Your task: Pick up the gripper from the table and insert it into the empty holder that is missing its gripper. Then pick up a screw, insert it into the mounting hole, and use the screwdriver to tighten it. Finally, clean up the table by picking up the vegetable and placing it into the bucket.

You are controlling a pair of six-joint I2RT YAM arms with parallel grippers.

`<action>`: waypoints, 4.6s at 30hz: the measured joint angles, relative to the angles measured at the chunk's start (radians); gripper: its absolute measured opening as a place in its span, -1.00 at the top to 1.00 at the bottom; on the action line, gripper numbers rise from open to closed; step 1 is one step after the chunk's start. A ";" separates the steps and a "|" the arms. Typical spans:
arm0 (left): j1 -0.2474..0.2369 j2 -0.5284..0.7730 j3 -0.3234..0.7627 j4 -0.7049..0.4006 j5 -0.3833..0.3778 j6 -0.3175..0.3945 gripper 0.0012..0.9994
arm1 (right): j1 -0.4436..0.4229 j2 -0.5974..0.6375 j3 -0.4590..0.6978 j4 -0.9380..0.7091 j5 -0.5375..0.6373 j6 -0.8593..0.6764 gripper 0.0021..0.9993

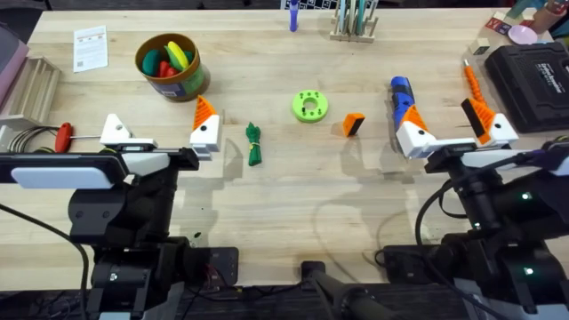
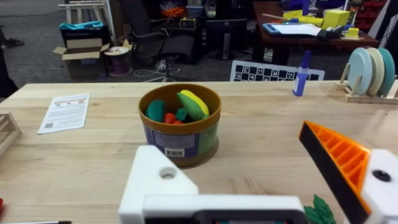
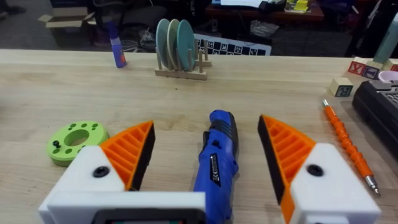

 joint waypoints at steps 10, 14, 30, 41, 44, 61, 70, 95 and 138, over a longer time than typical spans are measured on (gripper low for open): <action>0.000 0.000 0.000 0.001 -0.005 0.000 -0.97 | 0.000 0.000 0.000 0.003 -0.003 0.000 -0.98; 0.000 0.000 0.000 0.043 -0.016 0.000 -0.97 | 0.000 0.000 0.000 0.066 -0.007 0.000 -0.98; 0.026 0.434 0.484 -0.219 -0.046 -0.001 -0.97 | 0.000 0.247 0.457 -0.132 0.021 0.000 -0.99; 0.027 0.995 1.028 -0.759 -0.050 0.000 -0.97 | 0.000 0.771 1.004 -0.758 0.047 0.000 -0.98; 0.027 1.154 1.191 -0.928 -0.050 0.000 -0.97 | 0.000 0.952 1.140 -0.957 0.050 0.000 -0.98; -0.044 1.265 1.240 -1.118 -0.045 -0.067 -0.97 | 0.000 1.118 1.178 -1.030 0.050 0.000 -0.99; -0.328 1.417 1.245 -1.191 -0.026 -0.354 -0.97 | 0.000 1.118 1.182 -1.036 0.050 0.000 -0.98; -0.397 1.762 1.108 -0.979 0.116 -0.530 -0.56 | 0.000 1.118 1.182 -1.046 0.050 0.000 -0.99; -0.397 1.438 1.187 -0.988 -0.027 -0.433 0.99 | 0.000 1.118 1.182 -1.046 0.050 0.000 -0.98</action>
